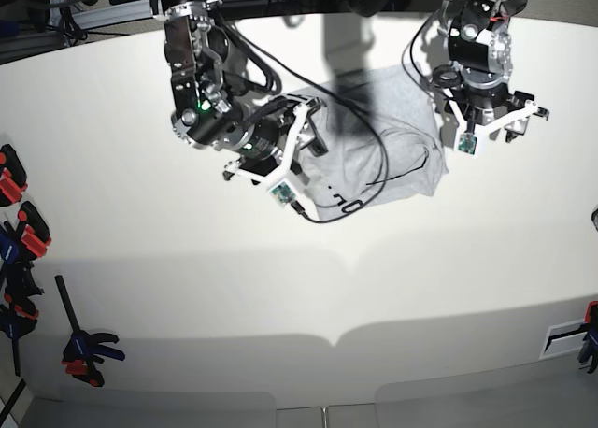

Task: Fold the T-shirt properly
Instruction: 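Press and adjust the folded bundle with both grippers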

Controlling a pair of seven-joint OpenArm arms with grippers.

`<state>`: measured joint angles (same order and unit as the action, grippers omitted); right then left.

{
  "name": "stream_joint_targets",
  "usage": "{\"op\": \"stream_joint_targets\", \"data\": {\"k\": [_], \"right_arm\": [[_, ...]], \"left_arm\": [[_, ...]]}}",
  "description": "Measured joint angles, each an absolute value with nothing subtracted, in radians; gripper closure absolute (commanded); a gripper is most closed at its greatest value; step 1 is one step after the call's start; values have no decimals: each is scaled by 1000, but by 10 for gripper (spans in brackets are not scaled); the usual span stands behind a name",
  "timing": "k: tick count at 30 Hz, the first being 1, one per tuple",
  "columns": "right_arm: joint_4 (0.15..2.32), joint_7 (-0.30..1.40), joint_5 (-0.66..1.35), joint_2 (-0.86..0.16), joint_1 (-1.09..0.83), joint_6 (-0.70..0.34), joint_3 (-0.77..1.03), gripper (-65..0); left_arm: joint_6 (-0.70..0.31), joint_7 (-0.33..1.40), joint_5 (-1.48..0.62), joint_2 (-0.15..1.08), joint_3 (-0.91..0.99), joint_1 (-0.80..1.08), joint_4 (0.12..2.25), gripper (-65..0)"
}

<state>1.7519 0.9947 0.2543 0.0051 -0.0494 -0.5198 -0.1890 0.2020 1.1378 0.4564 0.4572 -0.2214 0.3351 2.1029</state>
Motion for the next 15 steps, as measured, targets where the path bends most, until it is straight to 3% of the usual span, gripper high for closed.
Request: {"op": "stream_joint_targets", "data": {"k": [5, 15], "right_arm": [[1739, 978, 247, 6, -47, -515, -222, 0], [1825, 1046, 259, 76, -46, -553, -299, 0]], "left_arm": [[202, 1138, 456, 458, -221, 336, 2103, -320], [202, 1138, 486, 458, -221, 336, 2103, -320]]}}
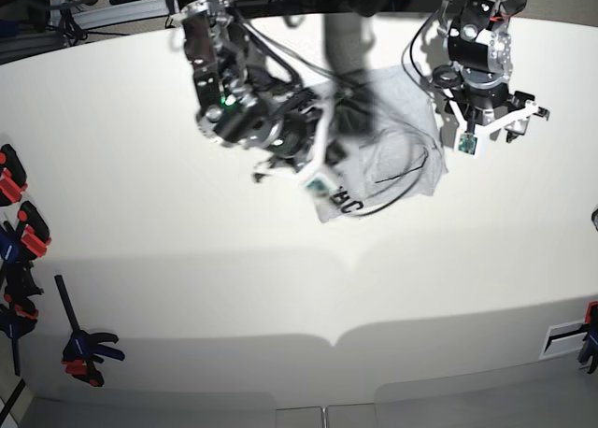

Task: Fold the T-shirt properly
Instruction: 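Press and adjust the folded bundle with both grippers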

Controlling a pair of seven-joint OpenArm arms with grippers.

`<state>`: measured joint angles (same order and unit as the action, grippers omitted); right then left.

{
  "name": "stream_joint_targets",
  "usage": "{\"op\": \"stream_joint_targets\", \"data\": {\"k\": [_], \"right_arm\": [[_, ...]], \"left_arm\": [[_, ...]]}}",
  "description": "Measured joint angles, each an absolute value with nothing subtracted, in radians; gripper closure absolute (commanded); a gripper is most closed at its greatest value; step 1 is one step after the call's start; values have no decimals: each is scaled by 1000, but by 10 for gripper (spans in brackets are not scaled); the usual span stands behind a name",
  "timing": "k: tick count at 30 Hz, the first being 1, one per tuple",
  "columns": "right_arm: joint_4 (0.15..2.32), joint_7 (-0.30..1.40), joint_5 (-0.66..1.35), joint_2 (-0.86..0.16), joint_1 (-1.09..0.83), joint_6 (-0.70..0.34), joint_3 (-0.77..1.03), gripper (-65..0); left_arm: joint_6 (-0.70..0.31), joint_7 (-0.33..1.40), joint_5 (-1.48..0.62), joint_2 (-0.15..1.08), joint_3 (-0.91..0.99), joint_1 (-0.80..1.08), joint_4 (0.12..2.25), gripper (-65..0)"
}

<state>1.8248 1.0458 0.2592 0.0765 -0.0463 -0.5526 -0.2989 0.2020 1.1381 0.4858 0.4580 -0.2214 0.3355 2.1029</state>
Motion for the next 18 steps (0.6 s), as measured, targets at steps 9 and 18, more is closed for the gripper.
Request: {"op": "stream_joint_targets", "data": {"k": [9, 18], "right_arm": [[1828, 1176, 294, 77, -44, -557, -582, 0], [1828, 1252, 291, 70, -44, -557, -668, 0]], "left_arm": [[310, 1154, 794, 460, -221, 336, 2103, -320], [311, 1179, 794, 460, -221, 338, 2103, -320]]}}
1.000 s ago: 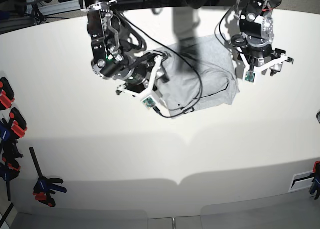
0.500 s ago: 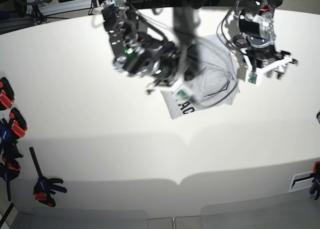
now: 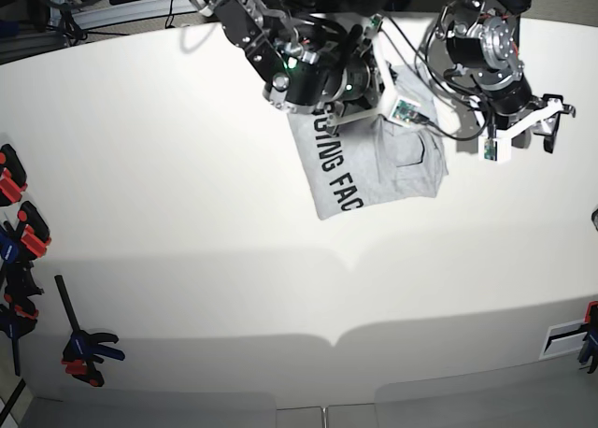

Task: Fold the T-shirt properly
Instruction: 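Press and adjust the folded bundle with both grippers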

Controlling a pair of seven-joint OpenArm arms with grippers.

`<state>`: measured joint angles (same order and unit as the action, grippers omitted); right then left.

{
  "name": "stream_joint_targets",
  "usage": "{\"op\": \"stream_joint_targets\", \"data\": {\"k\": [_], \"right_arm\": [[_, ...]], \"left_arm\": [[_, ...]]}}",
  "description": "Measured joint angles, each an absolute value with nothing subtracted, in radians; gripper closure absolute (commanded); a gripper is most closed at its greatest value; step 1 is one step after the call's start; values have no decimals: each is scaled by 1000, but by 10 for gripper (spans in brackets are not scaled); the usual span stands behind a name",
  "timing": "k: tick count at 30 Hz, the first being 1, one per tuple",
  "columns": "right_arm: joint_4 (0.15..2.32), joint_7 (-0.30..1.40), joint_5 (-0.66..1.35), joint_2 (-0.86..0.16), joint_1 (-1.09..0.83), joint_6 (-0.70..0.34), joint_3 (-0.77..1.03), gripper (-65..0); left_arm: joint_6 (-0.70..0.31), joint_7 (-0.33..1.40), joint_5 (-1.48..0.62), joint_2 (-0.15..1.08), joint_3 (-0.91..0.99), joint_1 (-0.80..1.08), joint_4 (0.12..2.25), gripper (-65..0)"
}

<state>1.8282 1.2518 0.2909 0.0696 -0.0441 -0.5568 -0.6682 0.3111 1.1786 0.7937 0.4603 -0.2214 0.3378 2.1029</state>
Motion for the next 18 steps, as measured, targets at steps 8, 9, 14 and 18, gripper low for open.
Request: {"op": "stream_joint_targets", "data": {"k": [8, 9, 14, 18], "right_arm": [[1828, 1303, 443, 0, -44, -652, -680, 0], [1828, 1306, 463, -11, -44, -659, -685, 0], [1828, 1332, 529, -48, -44, -663, -717, -228], [1828, 1319, 528, -35, -41, -663, -704, -235]], "left_arm": [[311, 1176, 752, 460, -221, 337, 2103, -320], [311, 1176, 735, 459, -221, 338, 2103, -320], [311, 1176, 714, 460, -221, 338, 2103, -320], [311, 1175, 714, 460, -221, 337, 2103, -320]]}}
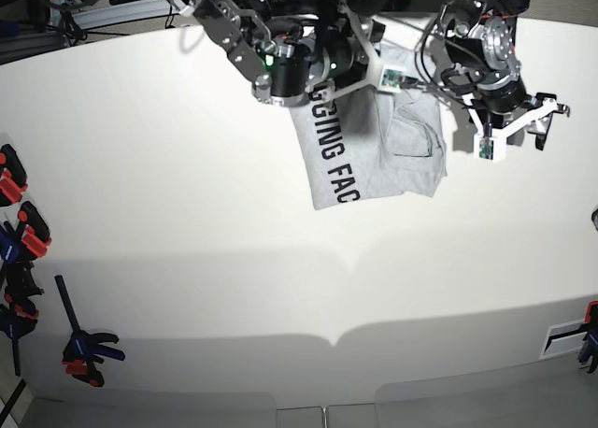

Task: Fold the T-shirt properly
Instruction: 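Press and adjust the folded bundle with both grippers, then pull the lettered layer flat over the bundle with both grippers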

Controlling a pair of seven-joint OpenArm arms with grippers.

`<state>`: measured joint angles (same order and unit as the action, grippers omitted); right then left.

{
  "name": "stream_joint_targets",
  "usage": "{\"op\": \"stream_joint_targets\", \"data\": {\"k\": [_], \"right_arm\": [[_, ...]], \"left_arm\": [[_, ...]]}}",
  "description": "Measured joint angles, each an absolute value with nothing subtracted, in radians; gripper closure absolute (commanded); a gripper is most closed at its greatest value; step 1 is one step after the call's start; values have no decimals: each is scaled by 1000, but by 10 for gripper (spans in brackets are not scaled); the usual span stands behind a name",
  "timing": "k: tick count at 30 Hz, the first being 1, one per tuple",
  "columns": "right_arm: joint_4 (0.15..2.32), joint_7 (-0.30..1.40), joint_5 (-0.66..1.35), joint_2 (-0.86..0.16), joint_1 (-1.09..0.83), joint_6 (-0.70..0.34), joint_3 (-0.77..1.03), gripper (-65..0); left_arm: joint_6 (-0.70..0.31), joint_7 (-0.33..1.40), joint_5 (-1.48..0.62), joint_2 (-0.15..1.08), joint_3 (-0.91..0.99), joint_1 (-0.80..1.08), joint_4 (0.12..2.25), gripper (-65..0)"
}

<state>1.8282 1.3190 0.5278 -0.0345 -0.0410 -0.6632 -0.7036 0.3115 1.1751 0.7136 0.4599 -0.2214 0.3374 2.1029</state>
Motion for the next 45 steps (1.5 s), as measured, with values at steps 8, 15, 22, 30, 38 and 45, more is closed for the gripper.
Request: {"op": "stream_joint_targets", "data": {"k": [8, 15, 22, 30, 38, 45], "right_arm": [[1902, 1221, 526, 25, 27, -667, -521, -235], [1856, 974, 382, 106, 74, -663, -163, -235], [1495, 974, 375, 113, 218, -659, -122, -234], [1220, 976, 369, 118, 313, -659, -200, -234], [1221, 965, 365, 64, 227, -663, -207, -216], [1412, 1043, 389, 49, 66, -665, -202, -206]], "left_arm": [[312, 1174, 713, 460, -221, 337, 2103, -320], [319, 1049, 408, 459, -222, 340, 2195, -320], [49, 837, -97, 461, -381, 394, 2333, -320], [104, 814, 83, 446, -467, 411, 1995, -320], [183, 877, 377, 431, -347, 417, 1924, -320], [183, 853, 451, 427, -319, 415, 1923, -320]]}}
